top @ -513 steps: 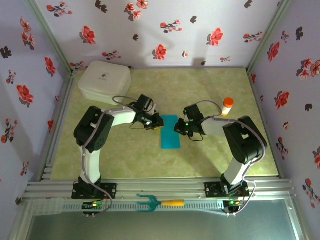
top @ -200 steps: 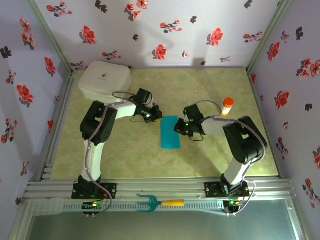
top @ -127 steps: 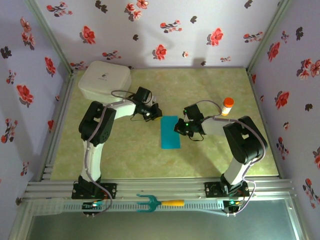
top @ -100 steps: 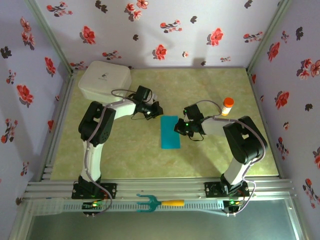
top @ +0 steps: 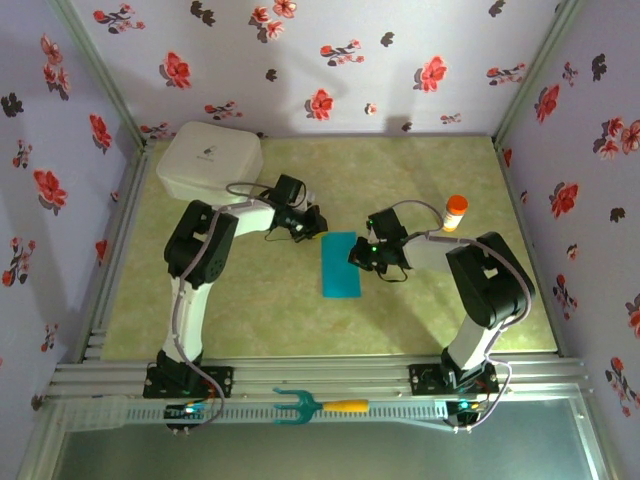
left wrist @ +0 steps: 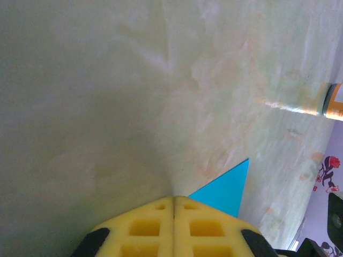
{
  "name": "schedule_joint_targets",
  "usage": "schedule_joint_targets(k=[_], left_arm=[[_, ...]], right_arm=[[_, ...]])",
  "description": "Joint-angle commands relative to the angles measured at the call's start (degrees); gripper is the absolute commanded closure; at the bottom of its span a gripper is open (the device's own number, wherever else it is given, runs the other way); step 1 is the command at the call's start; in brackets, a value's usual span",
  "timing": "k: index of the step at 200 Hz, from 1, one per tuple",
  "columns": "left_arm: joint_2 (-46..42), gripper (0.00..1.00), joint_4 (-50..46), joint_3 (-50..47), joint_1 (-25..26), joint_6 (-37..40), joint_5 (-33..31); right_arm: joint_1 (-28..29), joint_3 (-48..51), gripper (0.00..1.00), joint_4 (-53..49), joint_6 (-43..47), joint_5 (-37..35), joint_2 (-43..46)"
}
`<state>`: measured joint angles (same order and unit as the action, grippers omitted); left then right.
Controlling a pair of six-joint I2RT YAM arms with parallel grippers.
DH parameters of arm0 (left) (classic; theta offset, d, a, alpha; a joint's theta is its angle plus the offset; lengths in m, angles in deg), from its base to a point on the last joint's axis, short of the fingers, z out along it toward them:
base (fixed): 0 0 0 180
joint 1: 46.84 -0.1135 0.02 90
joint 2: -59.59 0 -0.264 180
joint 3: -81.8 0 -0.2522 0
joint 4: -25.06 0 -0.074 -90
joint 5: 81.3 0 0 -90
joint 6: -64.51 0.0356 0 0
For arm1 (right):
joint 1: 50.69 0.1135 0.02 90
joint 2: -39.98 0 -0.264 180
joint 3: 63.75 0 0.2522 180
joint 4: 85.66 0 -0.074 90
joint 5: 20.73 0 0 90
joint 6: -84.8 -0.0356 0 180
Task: Fold a paper plane with a square sheet of paper (pick it up from the middle)
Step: First fold the square sheet of paper in half at the center of the table.
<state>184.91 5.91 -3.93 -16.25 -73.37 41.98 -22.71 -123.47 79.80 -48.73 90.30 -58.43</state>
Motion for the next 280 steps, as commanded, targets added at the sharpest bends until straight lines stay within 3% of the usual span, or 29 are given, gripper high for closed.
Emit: schedule_joint_targets(k=[1,33,60,100,193,280], left_arm=[[1.86,0.94,-2.79,0.04,0.27,1.13,-0.93],[1.86,0.94,-2.93,-0.28,0.26,1.36,-0.89],[1.6,0.94,-2.88,-0.27,0.25,1.4,-0.97],[0.48,0.94,-2.86,-0.66,0.39,1.2,-0.96],[-8.89,0.84,-4.9,0.43,1.95,3.28,-0.35],[-5.21,0.86,-1.03,-6.08,4.15,1.56,-0.54]], right_arm=[[-0.48,-0.5,0.94,-5.66,-0.08,-0.4,2.47],[-0.82,-0.13,0.66,-10.91,-0.07,-2.21,10.67],[-1.36,3.13,0.57,-13.82,-2.47,-1.56,15.94],[-0.89,9.16,0.55,-10.33,-10.2,3.65,20.0],[-0.83,12.64,0.58,-10.56,-12.02,4.11,21.12],[-0.83,12.8,0.59,-8.98,-12.28,5.05,19.67]])
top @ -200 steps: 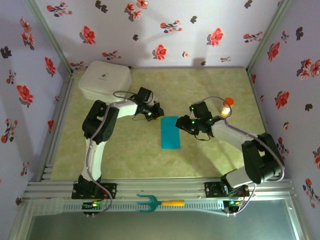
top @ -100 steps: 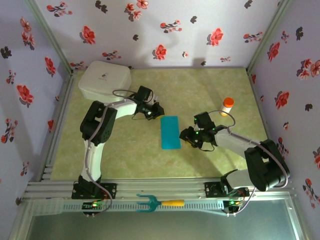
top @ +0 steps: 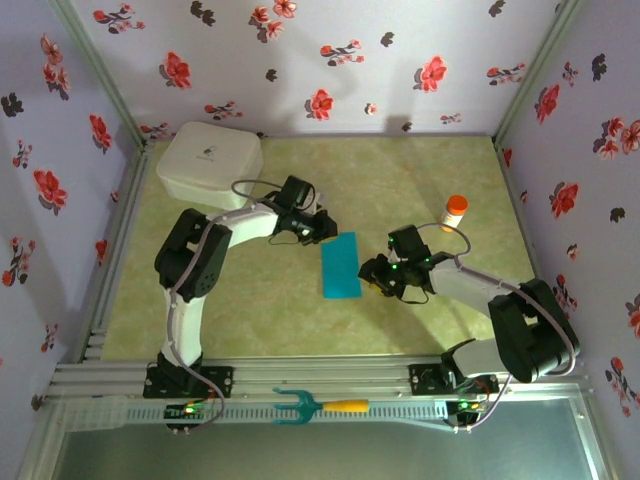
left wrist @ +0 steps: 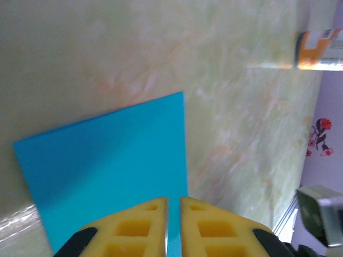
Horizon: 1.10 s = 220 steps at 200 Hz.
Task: Fold a paper plane with a square sheet of paper (pick it up from the middle)
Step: Fold the triangle a second time at the center of the table.
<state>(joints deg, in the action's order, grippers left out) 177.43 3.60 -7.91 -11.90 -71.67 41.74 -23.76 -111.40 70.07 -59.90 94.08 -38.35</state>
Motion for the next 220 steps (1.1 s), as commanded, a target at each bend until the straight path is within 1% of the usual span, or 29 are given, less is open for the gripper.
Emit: schedule_joint_targets(k=[1,74,129,173,220], left_arm=[[2.29,0.86,1.33,-2.14,-0.21,-0.19,-0.28],[3.89,0.86,6.64,-9.33,-1.47,-1.67,0.29],[3.83,0.86,6.39,-8.62,-1.86,-1.46,0.5],[3.93,0.87,6.21,-8.64,-1.8,-1.46,0.54],[3.89,0.87,6.14,-8.42,-1.8,-1.46,0.69]], right_arm=[[0.22,0.7,0.59,0.75,-1.11,1.28,-0.42],[0.83,0.66,0.57,2.04,-1.78,3.02,-3.44],[1.1,0.07,0.57,5.19,-2.09,5.22,-6.09],[1.1,-0.34,0.56,4.83,-1.99,4.56,-7.09],[1.19,-0.7,0.59,8.03,-1.9,6.3,-7.0]])
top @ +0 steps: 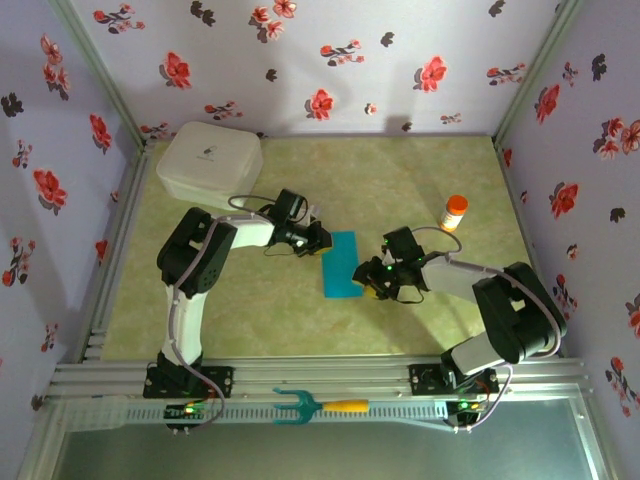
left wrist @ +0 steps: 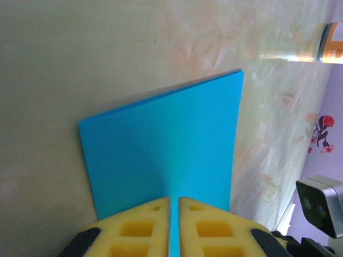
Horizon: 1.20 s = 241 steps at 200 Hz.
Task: Fold a paper plane with a square sheet of paper (pick it up from the middle)
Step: Fold the triangle a second time at the center of the table.
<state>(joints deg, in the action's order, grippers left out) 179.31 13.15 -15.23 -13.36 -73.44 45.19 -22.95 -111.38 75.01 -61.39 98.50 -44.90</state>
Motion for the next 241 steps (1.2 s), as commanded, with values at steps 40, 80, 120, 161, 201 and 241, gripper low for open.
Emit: schedule_joint_targets(k=[40,80,120,161,201,241], left_arm=[[2.01,0.87,-3.34,-1.09,-0.3,0.45,-2.74],[2.01,0.87,-3.17,-0.77,-0.34,0.4,-2.3],[2.01,0.87,-2.46,-0.26,-0.34,0.57,-1.14],[1.92,0.87,-2.88,0.57,-0.3,0.88,-0.89],[1.83,0.87,-2.91,0.75,-0.31,0.96,-0.7],[-0.01,0.81,-0.92,1.08,0.0,0.42,-0.41]], right_arm=[[0.21,-2.03,0.59,2.05,1.2,0.93,0.69],[-0.65,-2.85,0.57,4.29,2.41,1.4,-0.93],[-2.42,-4.95,0.59,11.37,3.24,6.86,-5.94],[-3.47,-7.01,0.62,10.33,6.81,7.21,-9.66],[-4.52,-7.1,0.69,10.3,8.53,7.69,-11.07],[-4.97,-7.57,0.93,11.41,8.17,8.08,-13.06]])
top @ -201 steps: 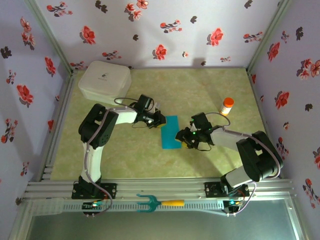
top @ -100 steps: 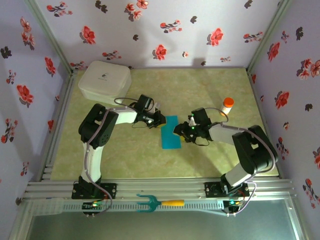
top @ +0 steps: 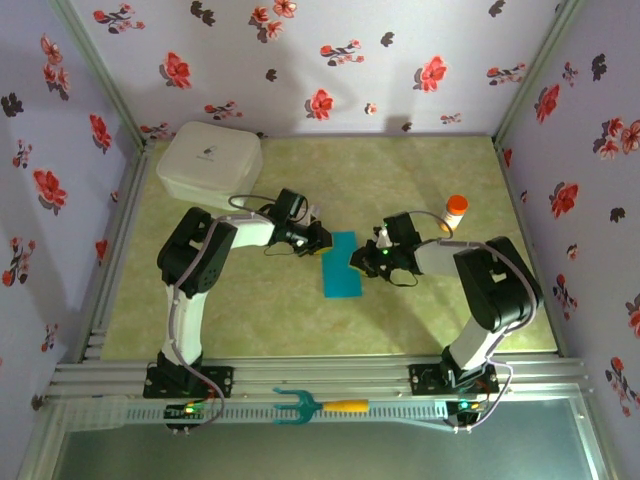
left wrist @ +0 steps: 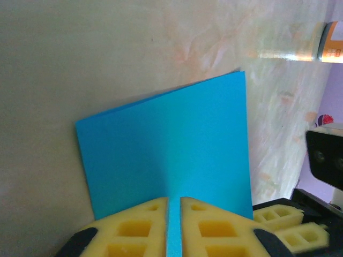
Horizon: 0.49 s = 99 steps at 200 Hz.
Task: Fold a paper plane with a square sheet of paper (pick it up from the middle)
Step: Fold the triangle a second time at the center of the table.
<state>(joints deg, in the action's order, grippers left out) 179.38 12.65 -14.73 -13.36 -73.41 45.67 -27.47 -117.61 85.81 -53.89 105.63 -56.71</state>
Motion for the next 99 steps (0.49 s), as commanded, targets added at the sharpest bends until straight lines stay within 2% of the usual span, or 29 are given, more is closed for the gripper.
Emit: schedule_joint_targets(k=[1,24,48,77,99], left_arm=[[-0.17,0.8,-0.35,0.59,0.05,0.34,-0.91],[-3.95,0.69,0.29,0.87,0.79,1.36,-2.28],[-8.58,0.59,1.85,-0.89,1.15,2.27,-5.24],[-12.61,0.58,1.96,-3.45,1.92,5.84,-8.11],[-14.24,0.57,2.61,-5.23,2.9,7.97,-8.28]], right_arm=[[-0.45,-1.32,0.94,0.59,0.6,0.84,-1.24],[-0.54,-1.01,1.0,1.8,-2.2,-1.38,-0.87],[-0.44,1.39,1.0,7.33,-10.4,-3.66,-0.19],[-0.37,5.33,1.0,15.49,-18.42,-6.3,1.48],[-0.63,4.26,0.91,12.28,-15.33,-6.14,2.51]])
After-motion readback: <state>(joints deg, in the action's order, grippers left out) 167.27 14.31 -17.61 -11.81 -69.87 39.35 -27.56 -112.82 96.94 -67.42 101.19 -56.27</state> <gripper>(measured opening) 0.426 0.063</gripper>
